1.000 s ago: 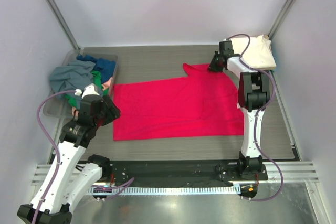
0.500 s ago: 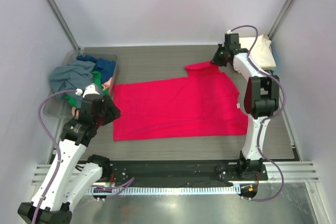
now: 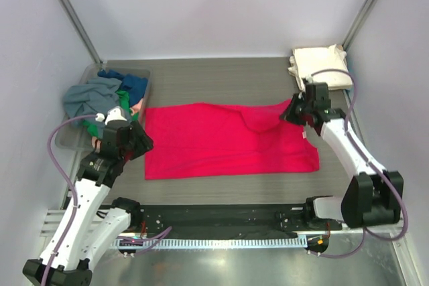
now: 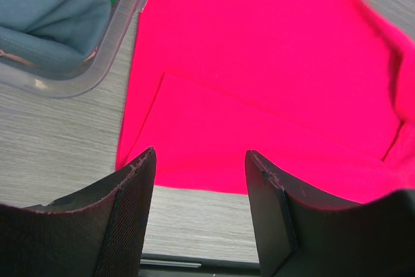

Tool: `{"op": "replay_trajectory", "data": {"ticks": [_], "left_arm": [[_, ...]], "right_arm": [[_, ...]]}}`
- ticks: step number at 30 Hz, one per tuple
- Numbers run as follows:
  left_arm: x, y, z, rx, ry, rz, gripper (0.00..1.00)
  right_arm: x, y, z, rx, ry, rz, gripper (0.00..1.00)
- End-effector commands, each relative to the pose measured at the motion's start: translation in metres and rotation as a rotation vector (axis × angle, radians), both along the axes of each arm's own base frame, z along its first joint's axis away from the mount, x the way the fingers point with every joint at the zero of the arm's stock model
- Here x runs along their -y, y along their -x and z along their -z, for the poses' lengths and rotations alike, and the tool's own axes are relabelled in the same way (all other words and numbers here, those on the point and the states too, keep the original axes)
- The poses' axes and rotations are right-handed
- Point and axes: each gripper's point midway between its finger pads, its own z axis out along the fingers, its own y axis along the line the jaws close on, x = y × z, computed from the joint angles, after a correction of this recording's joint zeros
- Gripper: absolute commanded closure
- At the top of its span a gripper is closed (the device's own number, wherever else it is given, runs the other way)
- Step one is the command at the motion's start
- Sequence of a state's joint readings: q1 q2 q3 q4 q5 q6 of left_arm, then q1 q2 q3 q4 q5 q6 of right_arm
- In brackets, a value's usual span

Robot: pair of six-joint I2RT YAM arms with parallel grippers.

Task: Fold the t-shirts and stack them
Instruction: Fold the tshirt

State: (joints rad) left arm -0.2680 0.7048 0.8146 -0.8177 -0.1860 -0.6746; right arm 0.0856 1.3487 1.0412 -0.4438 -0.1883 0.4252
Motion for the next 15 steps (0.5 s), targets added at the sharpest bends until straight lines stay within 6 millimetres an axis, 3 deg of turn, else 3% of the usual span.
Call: {"op": "replay_trajectory", "data": {"ticks": [1,3,8,9,11,12,13,14,15], "left_arm": [[0.000,-0.017,0.002,0.020,0.000,-0.025,0.41],[0.002,-0.030,0.016,-0.037,-0.016,-0.037,0.41],[0.012,-0.082,0.025,-0.122,-0.055,-0.060,0.41],[0.024,-0.115,0.019,-0.125,-0.045,-0.050,0.42],[0.027,-0.127,0.034,-0.167,-0.056,-0.050,0.42],[0.029,-0.135,0.036,-0.173,-0.059,-0.051,0.42],[0.032,-0.148,0.027,-0.153,-0.057,-0.053,0.43],[0.034,-0.156,0.041,-0.190,-0.072,-0.053,0.43],[0.036,-0.168,0.034,-0.172,-0.074,-0.053,0.43]], "right_arm": [[0.008,0.032,0.001,0.032,0.004,0.045,0.99],[0.018,0.037,0.004,0.037,0.034,0.084,0.99],[0.048,0.037,0.023,-0.014,0.047,0.194,0.99],[0.090,0.033,0.037,-0.064,0.011,0.335,0.99],[0.101,0.032,0.040,-0.080,-0.015,0.390,0.99],[0.104,0.029,0.044,-0.084,-0.051,0.398,0.99],[0.119,0.029,0.045,-0.087,-0.059,0.452,0.99],[0.125,0.028,0.044,-0.083,-0.062,0.474,0.99],[0.131,0.026,0.041,-0.071,-0.058,0.498,0.99]]}}
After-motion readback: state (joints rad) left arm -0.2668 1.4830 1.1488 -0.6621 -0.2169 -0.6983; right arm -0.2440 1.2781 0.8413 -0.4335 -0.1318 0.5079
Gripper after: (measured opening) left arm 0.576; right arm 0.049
